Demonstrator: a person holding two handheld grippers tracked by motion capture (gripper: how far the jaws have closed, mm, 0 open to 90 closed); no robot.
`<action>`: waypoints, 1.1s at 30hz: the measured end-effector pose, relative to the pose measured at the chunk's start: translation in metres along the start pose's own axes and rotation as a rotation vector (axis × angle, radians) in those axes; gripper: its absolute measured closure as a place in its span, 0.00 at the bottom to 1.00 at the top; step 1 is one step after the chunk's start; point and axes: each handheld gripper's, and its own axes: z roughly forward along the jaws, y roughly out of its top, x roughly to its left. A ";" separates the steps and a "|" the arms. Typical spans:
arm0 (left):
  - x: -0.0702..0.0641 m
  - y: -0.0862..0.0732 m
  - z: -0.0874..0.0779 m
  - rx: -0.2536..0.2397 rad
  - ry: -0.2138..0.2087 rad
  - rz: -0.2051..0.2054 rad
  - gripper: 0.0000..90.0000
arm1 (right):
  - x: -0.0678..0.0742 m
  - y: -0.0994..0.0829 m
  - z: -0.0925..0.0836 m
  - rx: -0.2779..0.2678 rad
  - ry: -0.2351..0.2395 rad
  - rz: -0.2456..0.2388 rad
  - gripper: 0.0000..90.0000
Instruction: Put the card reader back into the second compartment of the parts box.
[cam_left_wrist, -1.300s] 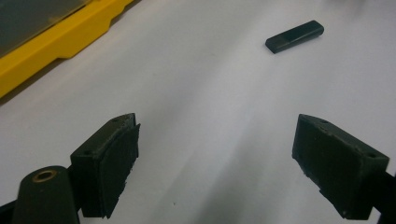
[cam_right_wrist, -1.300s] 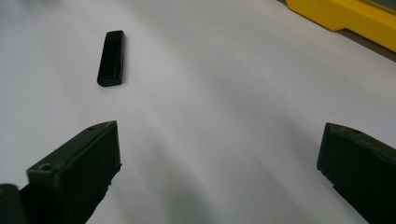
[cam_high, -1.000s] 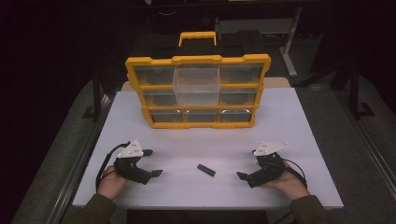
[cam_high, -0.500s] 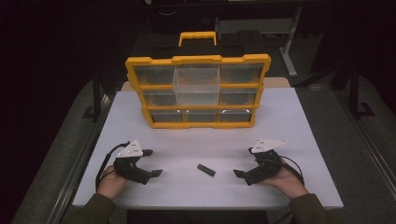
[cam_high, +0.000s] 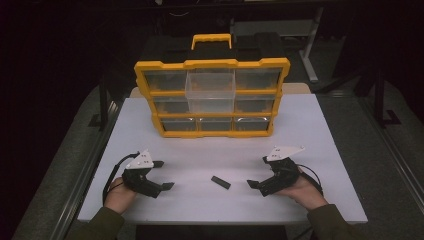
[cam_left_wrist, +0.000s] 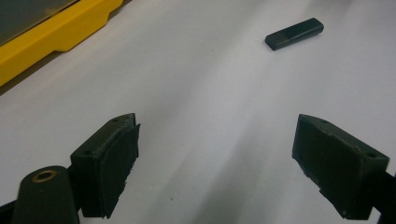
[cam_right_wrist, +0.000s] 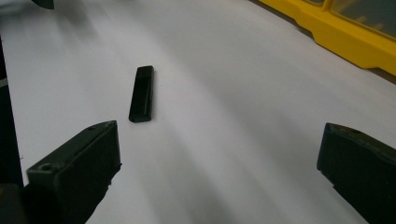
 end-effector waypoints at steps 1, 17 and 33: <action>0.000 0.000 0.000 0.000 0.000 0.000 0.16 | 0.000 0.000 0.000 0.000 0.000 0.000 0.00; 0.000 0.000 0.001 0.002 0.000 -0.006 0.16 | 0.002 0.010 0.007 -0.001 0.028 -0.008 0.00; -0.001 0.000 0.001 -0.005 -0.017 0.004 0.16 | 0.005 0.020 0.015 0.015 0.050 -0.026 0.00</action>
